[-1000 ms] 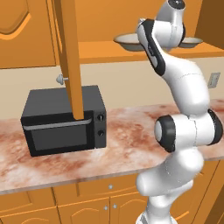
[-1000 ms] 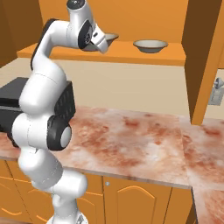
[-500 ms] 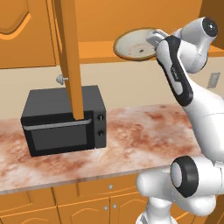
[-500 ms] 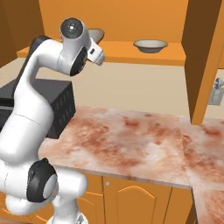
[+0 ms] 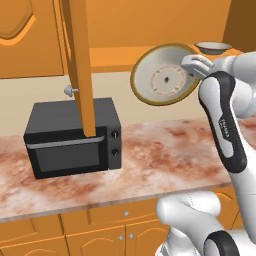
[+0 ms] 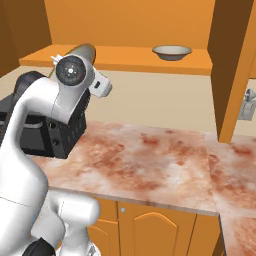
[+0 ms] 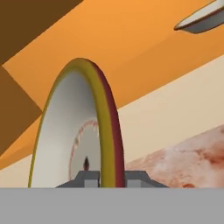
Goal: Take the smaller bowl and place it next to the appetizer plate on the dining counter , and place the larger bowl next to the plate with cooked food.
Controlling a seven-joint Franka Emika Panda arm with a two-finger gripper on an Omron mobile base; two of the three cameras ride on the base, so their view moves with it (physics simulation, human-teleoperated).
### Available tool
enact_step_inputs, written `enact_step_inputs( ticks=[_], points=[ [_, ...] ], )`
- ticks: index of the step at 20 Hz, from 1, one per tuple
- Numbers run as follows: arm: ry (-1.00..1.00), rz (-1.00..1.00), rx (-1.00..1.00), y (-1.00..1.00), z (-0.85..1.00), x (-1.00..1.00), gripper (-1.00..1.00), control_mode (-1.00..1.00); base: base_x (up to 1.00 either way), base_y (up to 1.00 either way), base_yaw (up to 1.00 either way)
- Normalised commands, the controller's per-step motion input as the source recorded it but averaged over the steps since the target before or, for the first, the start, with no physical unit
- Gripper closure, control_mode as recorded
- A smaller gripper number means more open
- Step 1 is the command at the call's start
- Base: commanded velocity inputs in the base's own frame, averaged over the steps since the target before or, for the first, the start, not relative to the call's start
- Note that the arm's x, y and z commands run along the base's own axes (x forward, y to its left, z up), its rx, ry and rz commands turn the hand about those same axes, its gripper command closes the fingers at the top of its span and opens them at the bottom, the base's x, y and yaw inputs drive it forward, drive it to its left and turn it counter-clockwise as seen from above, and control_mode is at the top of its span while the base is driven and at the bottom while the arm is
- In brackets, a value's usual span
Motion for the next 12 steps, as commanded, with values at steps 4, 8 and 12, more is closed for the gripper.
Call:
enact_step_inputs(
  ticks=[4, 8, 12],
  points=[
    [-0.04, 0.13, 0.00, -0.01, 0.00, -1.00, 1.00, -1.00, 0.00, 0.00, 0.00],
    [-0.06, 0.14, -0.01, 0.00, 0.00, -1.00, 1.00, -1.00, 0.00, 0.00, 0.00],
    [0.02, 0.02, -0.01, 0.00, -0.02, -0.43, 1.00, 1.00, -0.22, 0.02, 0.00]
  ],
)
